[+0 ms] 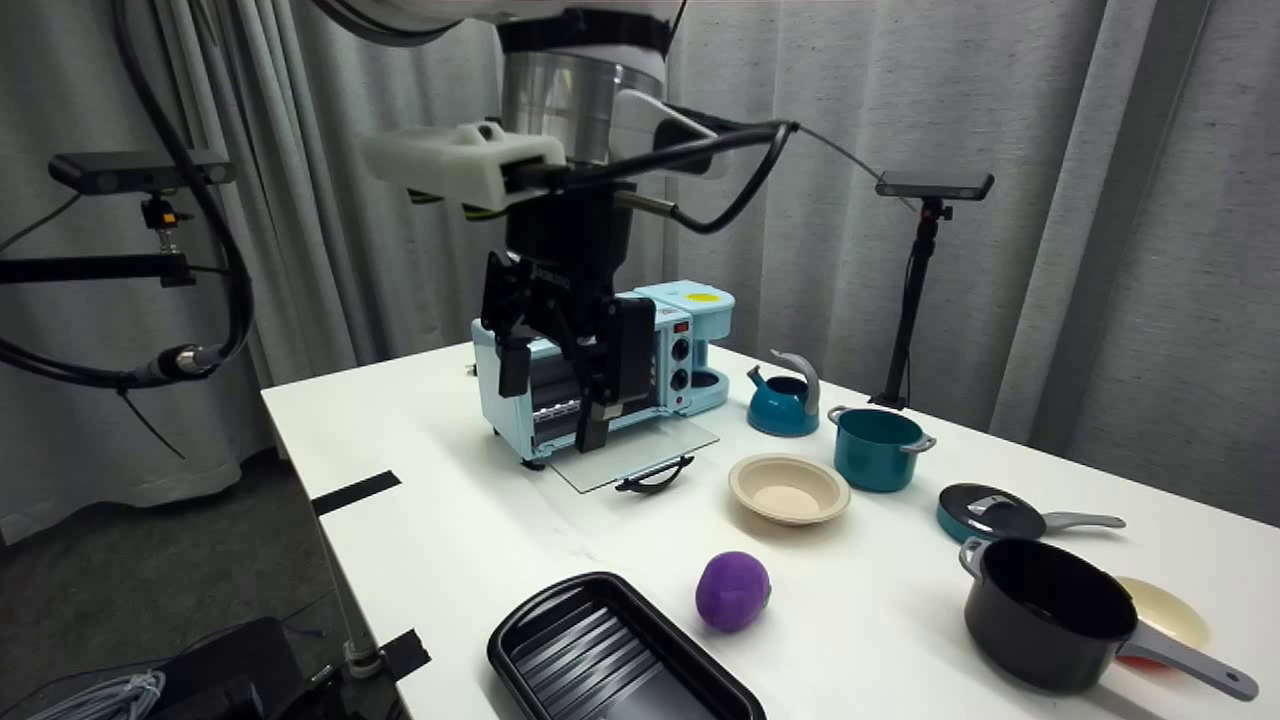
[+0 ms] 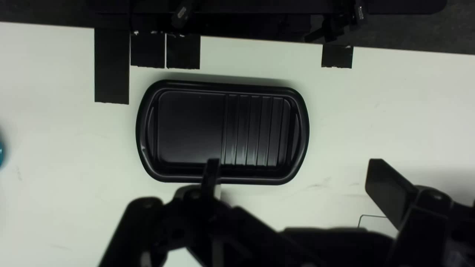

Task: Close the toaster oven door

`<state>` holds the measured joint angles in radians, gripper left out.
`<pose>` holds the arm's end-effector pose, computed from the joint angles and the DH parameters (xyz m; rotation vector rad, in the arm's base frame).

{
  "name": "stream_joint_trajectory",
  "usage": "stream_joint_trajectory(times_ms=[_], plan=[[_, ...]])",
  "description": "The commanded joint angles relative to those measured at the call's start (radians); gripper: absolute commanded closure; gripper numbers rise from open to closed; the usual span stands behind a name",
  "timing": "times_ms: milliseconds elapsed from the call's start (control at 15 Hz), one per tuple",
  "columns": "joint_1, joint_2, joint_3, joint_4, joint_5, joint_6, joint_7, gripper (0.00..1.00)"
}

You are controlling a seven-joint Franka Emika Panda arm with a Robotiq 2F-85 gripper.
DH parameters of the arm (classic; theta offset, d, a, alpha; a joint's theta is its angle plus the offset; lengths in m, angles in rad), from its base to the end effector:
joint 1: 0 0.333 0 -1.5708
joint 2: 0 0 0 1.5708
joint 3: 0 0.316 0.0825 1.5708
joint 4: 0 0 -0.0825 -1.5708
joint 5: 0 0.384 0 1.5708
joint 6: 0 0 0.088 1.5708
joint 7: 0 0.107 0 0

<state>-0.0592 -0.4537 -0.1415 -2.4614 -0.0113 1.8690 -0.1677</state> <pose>0.3831 -0.0803 0.4455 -3.0595 0.0158 0.2011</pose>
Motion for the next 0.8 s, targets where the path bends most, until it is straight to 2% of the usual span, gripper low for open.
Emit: stream_joint_trajectory(times_ms=[0, 200, 600, 733], plan=[[0.032, 0.169, 0.053, 0.158, 0.034, 0.012, 0.047, 0.00], [0.044, 0.287, 0.093, 0.236, 0.035, 0.055, 0.082, 0.00], [0.034, 0.485, 0.098, 0.329, 0.081, 0.234, 0.063, 0.00], [0.029, 0.523, 0.100, 0.353, 0.089, 0.248, 0.055, 0.00]])
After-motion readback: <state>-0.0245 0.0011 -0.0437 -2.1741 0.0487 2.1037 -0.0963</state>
